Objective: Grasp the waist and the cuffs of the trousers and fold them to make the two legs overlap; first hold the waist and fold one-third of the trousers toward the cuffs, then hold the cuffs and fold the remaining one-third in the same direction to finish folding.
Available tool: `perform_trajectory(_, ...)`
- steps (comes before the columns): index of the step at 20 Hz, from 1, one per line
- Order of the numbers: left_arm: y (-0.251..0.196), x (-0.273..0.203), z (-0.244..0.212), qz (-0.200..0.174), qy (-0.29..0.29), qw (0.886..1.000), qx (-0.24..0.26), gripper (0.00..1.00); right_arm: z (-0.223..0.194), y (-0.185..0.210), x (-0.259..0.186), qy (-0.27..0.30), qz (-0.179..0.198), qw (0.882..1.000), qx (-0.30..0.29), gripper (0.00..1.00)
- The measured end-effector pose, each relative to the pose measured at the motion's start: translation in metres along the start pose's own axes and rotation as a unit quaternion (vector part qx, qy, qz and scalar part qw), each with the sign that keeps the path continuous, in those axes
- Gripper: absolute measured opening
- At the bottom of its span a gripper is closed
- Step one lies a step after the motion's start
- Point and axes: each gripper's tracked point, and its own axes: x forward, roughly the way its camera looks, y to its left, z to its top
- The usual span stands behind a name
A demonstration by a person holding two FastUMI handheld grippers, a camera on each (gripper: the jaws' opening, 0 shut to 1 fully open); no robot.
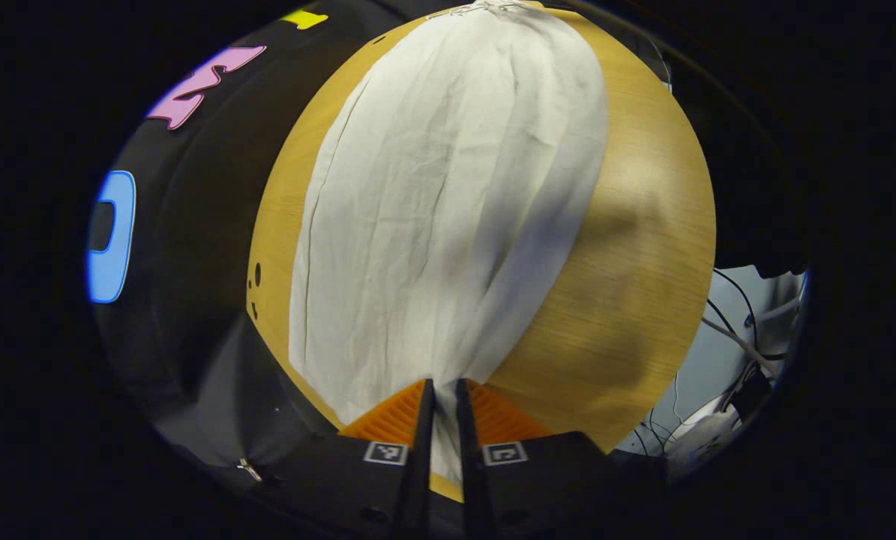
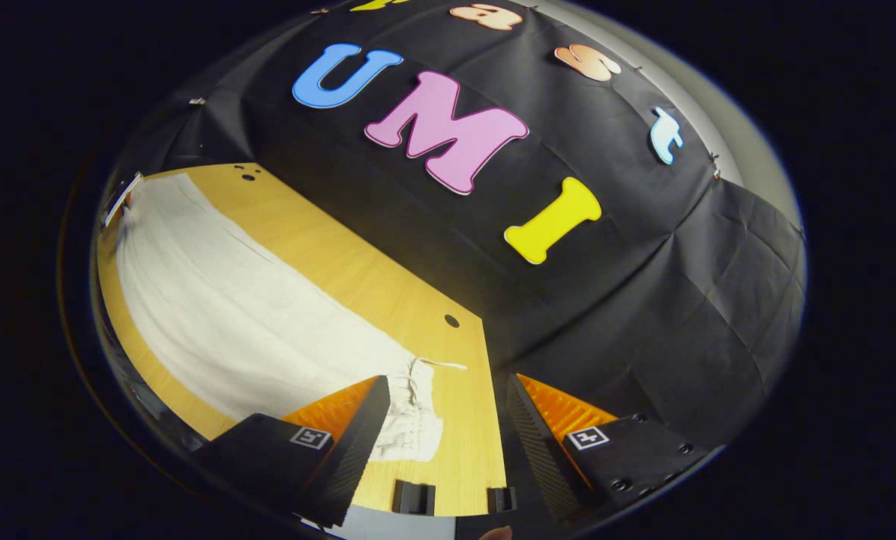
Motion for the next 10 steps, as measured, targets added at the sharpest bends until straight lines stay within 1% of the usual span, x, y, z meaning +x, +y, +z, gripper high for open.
perform_trajectory(1, 0.001, -0.004, 0.004, -0.005, -0.001, 1.000, 0.003, 0.11, -0.007, 0.004, -0.002, 0.005, 0.002, 1.000, -0.007, 0.98)
perform_trajectory(3, 0.003, -0.002, -0.001, -0.017, -0.004, 1.000, -0.019, 0.07, -0.020, 0.013, 0.002, 0.014, 0.011, 0.999, -0.042, 0.98)
perform_trajectory(5, 0.005, -0.002, -0.001, -0.027, -0.004, 0.999, -0.042, 0.06, -0.042, 0.030, 0.009, 0.021, 0.036, 0.993, -0.108, 0.96)
perform_trajectory(6, 0.003, -0.002, 0.000, -0.029, -0.003, 0.999, -0.044, 0.06, -0.053, 0.040, 0.011, 0.021, 0.052, 0.987, -0.151, 0.96)
perform_trajectory(8, 0.003, -0.003, 0.001, -0.026, -0.001, 0.999, -0.035, 0.06, -0.082, 0.059, 0.019, 0.023, 0.092, 0.966, -0.239, 0.96)
perform_trajectory(10, 0.003, -0.003, 0.000, -0.022, 0.001, 1.000, -0.022, 0.06, -0.110, 0.079, 0.022, 0.030, 0.134, 0.947, -0.289, 0.95)
